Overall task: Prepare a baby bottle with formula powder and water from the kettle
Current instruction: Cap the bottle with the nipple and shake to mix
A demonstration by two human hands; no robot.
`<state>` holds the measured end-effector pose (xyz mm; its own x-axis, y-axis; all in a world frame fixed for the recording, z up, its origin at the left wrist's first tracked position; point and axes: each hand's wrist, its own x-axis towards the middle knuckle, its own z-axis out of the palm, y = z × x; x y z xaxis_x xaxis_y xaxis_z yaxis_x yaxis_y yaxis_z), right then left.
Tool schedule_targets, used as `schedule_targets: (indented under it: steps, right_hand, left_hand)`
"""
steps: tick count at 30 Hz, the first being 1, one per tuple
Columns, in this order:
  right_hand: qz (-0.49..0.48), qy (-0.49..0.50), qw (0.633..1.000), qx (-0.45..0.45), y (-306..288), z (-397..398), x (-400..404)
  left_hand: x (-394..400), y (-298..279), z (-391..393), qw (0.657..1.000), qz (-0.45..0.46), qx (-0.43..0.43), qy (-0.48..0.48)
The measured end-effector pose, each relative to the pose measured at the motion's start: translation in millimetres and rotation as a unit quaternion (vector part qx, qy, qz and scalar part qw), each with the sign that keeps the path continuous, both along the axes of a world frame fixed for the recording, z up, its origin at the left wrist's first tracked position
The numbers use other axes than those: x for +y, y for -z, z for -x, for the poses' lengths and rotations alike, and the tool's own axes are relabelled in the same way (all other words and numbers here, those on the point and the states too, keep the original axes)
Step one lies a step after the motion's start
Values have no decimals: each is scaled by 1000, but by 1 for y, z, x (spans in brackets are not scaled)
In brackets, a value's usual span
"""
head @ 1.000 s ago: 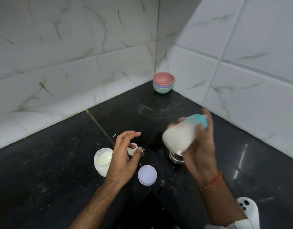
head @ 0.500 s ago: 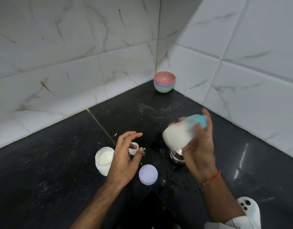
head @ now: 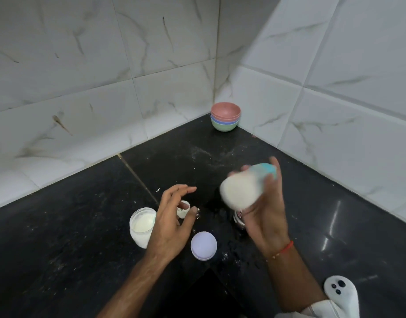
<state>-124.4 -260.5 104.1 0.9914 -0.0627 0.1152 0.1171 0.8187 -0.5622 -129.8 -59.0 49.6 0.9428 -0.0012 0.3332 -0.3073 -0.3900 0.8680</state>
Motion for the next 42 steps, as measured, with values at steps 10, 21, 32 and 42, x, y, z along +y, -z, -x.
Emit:
schedule_targets:
  steps: [10,21,32,42]
  right_hand:
    - [415,-189,868,-195,-11,10,-2]
    - [122,10,992,-9,7,-6,-7]
    - [-269,30,961,56,-4,-12,-2]
    - [189,-29,974,-118,-16,-4,6]
  left_hand:
    - [-3,1,-3,1000,-10,8,16]
    - [-4,2,-5,1000,-14,8,11]
    - [-4,3,-8,1000,-13,1,9]
    - [-9,-1,-10,999,14,-15,28]
